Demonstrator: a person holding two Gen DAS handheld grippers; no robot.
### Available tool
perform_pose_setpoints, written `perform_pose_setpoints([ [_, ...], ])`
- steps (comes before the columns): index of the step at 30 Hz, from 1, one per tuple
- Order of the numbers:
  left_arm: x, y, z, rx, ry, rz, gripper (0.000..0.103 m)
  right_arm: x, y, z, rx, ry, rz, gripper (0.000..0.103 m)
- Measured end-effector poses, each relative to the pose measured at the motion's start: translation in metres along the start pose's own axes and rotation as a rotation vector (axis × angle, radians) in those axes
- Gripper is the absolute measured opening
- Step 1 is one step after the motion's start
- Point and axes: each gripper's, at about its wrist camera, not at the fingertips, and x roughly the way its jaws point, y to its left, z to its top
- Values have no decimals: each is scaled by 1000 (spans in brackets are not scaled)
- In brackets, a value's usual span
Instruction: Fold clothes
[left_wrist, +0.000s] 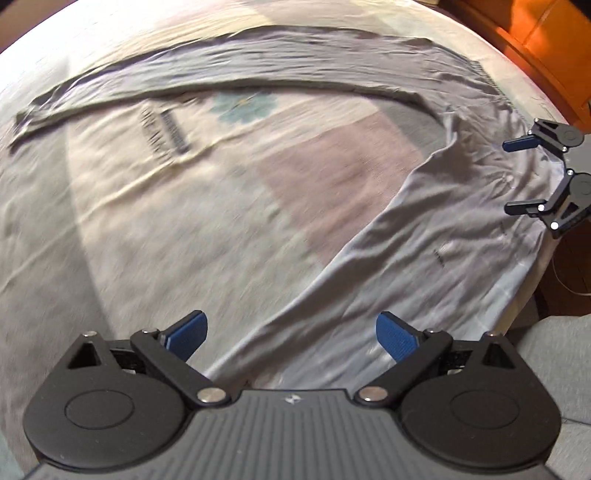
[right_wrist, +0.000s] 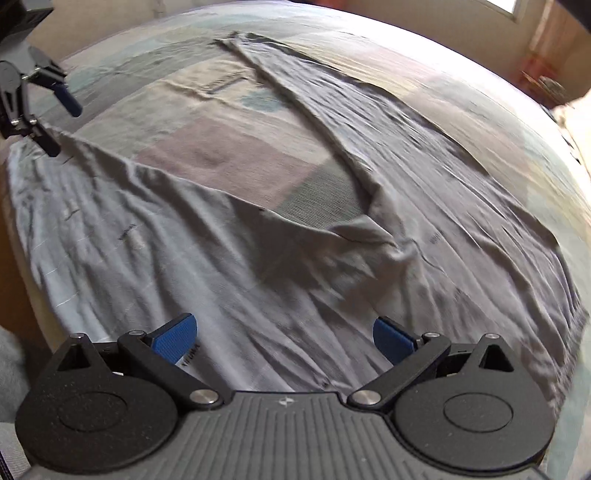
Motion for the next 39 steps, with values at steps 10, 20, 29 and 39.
perform_pose_setpoints([
  [10, 22, -34, 86, 296, -9, -108, 98, -23, -38, -61, 360, 55, -183, 103],
  [20, 56, -114, 162, 488, -87, -247, 98, -28, -40, -83, 510, 47, -276, 103],
  [29, 98, -198, 226, 618, -137, -343, 98, -20, -40, -85, 543, -35, -285, 103],
  [39, 135, -199, 258, 461, -11, -226, 98, -39, -64, -80, 527, -3, -247, 103],
])
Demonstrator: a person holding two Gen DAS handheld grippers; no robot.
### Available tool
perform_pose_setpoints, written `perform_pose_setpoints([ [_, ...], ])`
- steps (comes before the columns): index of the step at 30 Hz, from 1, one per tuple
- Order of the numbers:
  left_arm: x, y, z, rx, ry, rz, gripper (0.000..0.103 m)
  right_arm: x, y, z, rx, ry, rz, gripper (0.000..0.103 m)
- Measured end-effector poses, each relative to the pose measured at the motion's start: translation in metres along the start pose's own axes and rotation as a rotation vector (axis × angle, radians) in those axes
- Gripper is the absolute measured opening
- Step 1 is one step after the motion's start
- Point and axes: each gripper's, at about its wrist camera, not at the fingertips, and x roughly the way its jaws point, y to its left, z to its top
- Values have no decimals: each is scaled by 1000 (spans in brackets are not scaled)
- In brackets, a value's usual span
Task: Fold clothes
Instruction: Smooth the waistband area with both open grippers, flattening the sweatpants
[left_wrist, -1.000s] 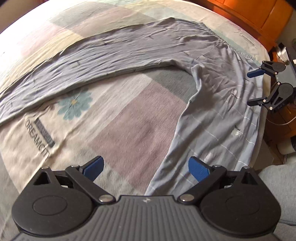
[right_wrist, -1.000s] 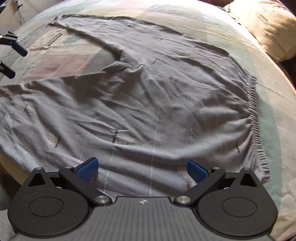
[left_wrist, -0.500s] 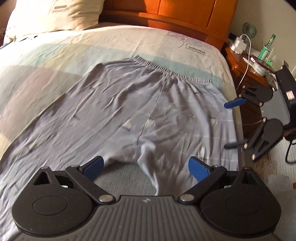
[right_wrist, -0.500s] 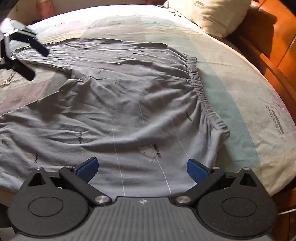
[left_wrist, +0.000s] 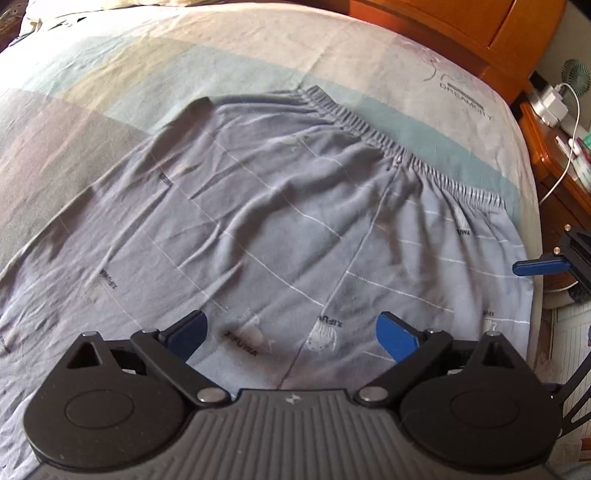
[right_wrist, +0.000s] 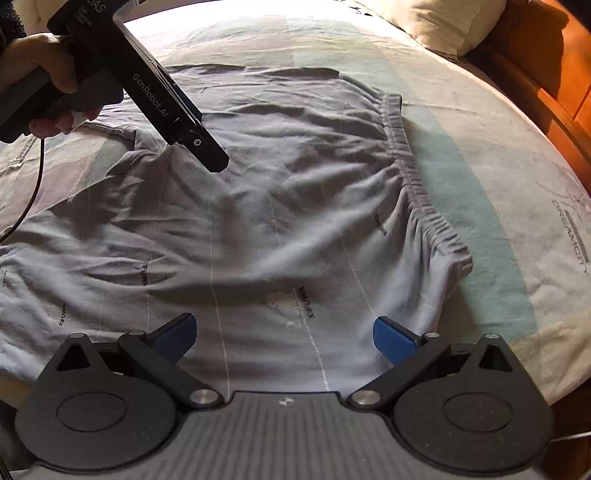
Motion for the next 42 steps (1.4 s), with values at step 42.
perform_pose_setpoints([
  [42, 8, 63, 68, -154, 11, 125, 98, 85, -187, 163, 150, -36, 400, 103],
])
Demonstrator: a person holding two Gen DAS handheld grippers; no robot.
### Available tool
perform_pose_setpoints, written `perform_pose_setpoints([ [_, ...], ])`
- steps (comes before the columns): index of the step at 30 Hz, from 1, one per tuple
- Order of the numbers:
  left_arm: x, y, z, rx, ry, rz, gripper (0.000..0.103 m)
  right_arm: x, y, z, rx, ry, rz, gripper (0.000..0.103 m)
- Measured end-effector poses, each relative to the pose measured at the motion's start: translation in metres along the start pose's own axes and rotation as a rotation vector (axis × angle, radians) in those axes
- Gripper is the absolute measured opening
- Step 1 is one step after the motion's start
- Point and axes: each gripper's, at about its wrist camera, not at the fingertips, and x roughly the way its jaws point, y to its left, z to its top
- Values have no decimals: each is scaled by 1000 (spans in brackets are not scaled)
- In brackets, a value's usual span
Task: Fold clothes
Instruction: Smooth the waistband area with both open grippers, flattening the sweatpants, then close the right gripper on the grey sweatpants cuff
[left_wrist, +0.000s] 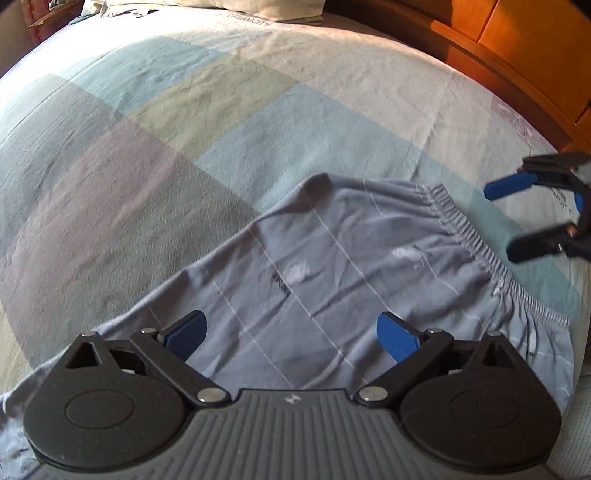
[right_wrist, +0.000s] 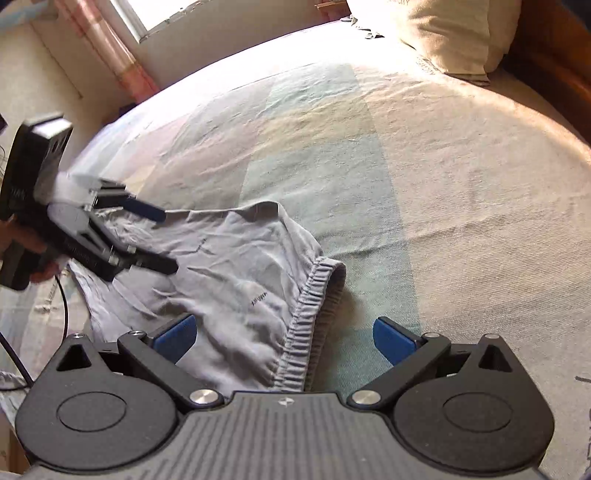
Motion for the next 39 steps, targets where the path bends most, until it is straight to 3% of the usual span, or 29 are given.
perform_pose_setpoints([
  [7, 10, 3, -32, -82, 32, -75, 99, 43, -51, 33, 171, 90, 236, 103],
  [11, 9, 11, -36, -125, 6, -109, 102, 57, -67, 46, 237, 125, 344, 103],
  [17, 9, 11, -35, -112, 14, -119, 102, 84, -59, 69, 193, 185, 428, 103],
  [23, 8, 11, -35, -106, 18, -128, 102, 69, -69, 47, 237, 251, 491, 103],
  [26, 8, 11, -36, -114, 9, -125, 102, 61, -70, 36, 244, 238, 505, 103],
  [31, 8, 9, -34, -113, 15, -116, 102, 79, -66, 53, 283, 223, 537, 103],
  [35, 8, 15, -35, -96, 30, -144, 102, 86, -62, 55, 278, 241, 555, 103],
  [39, 7, 26, -38, -128, 8, -196, 102, 74, -73, 38, 307, 243, 627, 103],
])
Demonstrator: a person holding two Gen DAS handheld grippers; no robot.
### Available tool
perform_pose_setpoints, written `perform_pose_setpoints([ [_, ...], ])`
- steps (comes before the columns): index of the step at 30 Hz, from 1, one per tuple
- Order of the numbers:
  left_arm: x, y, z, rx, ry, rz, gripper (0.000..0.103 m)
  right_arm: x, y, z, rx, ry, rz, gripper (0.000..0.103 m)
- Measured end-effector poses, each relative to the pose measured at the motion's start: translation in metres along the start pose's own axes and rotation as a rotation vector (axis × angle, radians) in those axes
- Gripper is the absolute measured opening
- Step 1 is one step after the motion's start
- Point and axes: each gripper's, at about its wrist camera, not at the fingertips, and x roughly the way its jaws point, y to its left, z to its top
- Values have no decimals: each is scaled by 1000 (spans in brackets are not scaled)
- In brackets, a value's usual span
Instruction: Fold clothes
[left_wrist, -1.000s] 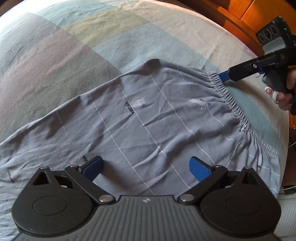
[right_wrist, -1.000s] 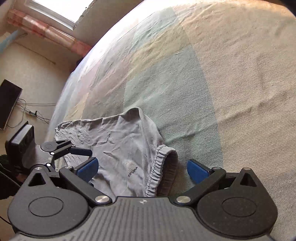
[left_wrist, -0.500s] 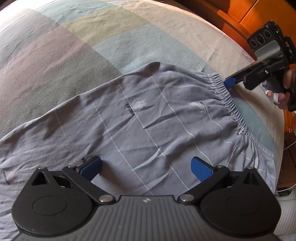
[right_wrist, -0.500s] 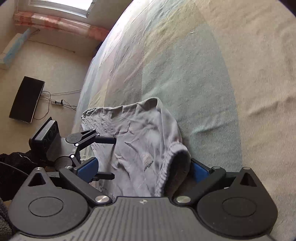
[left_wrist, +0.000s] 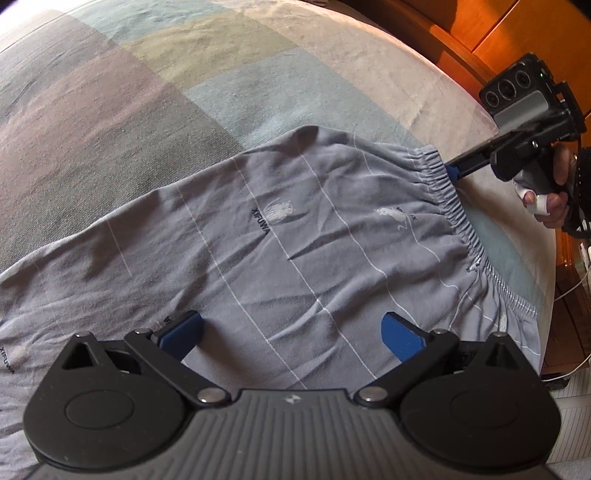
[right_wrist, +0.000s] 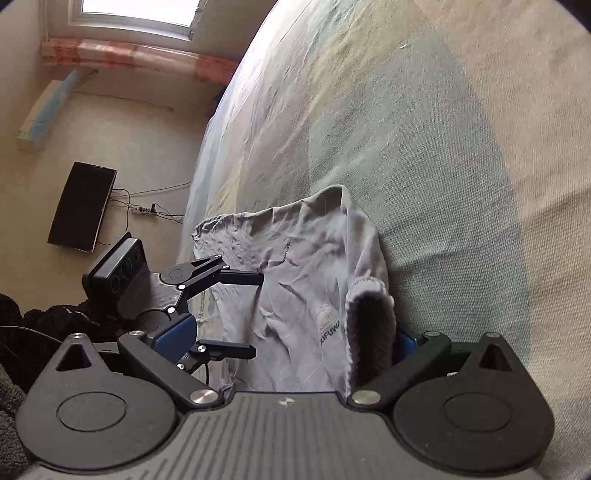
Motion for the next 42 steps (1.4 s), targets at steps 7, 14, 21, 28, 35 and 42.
perform_pose_setpoints([
  [7, 2, -3, 0, 0, -49, -5, 102, 19, 6, 20, -10, 32, -24, 103],
  [14, 2, -4, 2, 41, -32, -7, 102, 1, -19, 4, 46, -48, -111, 25],
  [21, 3, -3, 0, 30, -50, -16, 102, 7, -16, 1, 51, -54, -168, 11],
  [28, 6, -8, 2, 52, -47, 0, 102, 12, -8, -2, 27, -79, -145, 52],
  [35, 5, -3, 2, 22, -56, -21, 102, 11, -26, -8, 88, -126, -126, 7],
  [42, 6, -7, 0, 48, -57, -4, 102, 13, -26, -8, 84, -128, -118, 9],
])
